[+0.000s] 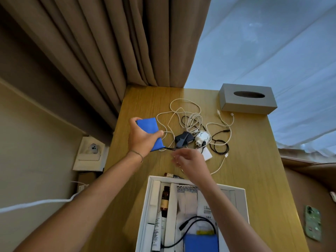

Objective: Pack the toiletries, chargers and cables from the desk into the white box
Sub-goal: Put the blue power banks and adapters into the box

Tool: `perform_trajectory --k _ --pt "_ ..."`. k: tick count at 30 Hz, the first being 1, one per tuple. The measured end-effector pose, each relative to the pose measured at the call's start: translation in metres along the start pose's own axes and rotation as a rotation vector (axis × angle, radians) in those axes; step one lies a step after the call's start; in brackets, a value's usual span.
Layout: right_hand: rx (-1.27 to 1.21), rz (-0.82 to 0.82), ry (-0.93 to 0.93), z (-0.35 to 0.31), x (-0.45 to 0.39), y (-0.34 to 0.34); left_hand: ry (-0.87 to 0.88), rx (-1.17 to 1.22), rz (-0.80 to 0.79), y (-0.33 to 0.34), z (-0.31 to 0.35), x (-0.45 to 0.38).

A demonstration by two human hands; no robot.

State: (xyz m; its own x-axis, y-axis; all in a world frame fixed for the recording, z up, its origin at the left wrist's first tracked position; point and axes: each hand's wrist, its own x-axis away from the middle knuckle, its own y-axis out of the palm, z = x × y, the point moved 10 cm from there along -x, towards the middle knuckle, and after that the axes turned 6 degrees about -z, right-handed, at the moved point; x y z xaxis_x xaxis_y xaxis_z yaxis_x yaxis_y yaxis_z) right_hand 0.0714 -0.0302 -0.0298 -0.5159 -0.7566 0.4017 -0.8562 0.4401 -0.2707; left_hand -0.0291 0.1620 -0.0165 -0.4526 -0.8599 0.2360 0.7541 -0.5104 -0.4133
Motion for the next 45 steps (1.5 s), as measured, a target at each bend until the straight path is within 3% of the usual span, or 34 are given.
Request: perform_trajectory --k 6,10,14,16,19,21,24,27,30,35,42,45 --pt "-0.443 -0.124 0.013 -0.018 0.008 0.018 -0.148 0.56 0.041 -0.011 -0.007 0.037" --pt "-0.54 -0.111 -0.013 -0.029 0.02 0.01 -0.18 0.607 -0.029 -0.012 -0.001 0.074" --pt "-0.491 -0.074 -0.043 -0.039 0.039 -0.007 -0.151 0.459 -0.249 0.003 0.014 0.112" --pt "-0.425 -0.072 -0.069 -0.042 0.051 -0.017 0.017 0.173 -0.241 -0.004 0.029 0.121" --pt "-0.286 -0.124 -0.084 -0.042 0.066 -0.024 0.574 -0.316 -0.048 -0.019 0.086 0.135" --pt "-0.229 -0.181 -0.072 -0.04 0.074 -0.026 0.851 -0.481 -0.154 0.003 0.119 0.144" --pt "-0.255 -0.295 -0.099 -0.043 0.087 -0.025 1.056 -0.749 -0.421 0.053 0.142 0.155" --pt "-0.258 -0.305 -0.109 -0.039 0.1 -0.033 0.963 -0.765 -0.599 0.069 0.143 0.154" --pt "-0.272 -0.244 -0.08 -0.022 0.113 -0.045 0.846 -0.759 -0.608 0.064 0.132 0.14" --pt "-0.332 -0.164 0.061 0.034 0.132 -0.052 0.584 -0.666 -0.769 0.066 0.097 0.141" --pt "-0.28 -0.019 0.172 0.099 0.133 -0.033 0.331 -0.817 -0.878 0.083 0.058 0.158" --pt "-0.064 0.053 0.199 0.115 0.13 -0.036 0.212 -0.781 -0.913 0.088 0.04 0.166"
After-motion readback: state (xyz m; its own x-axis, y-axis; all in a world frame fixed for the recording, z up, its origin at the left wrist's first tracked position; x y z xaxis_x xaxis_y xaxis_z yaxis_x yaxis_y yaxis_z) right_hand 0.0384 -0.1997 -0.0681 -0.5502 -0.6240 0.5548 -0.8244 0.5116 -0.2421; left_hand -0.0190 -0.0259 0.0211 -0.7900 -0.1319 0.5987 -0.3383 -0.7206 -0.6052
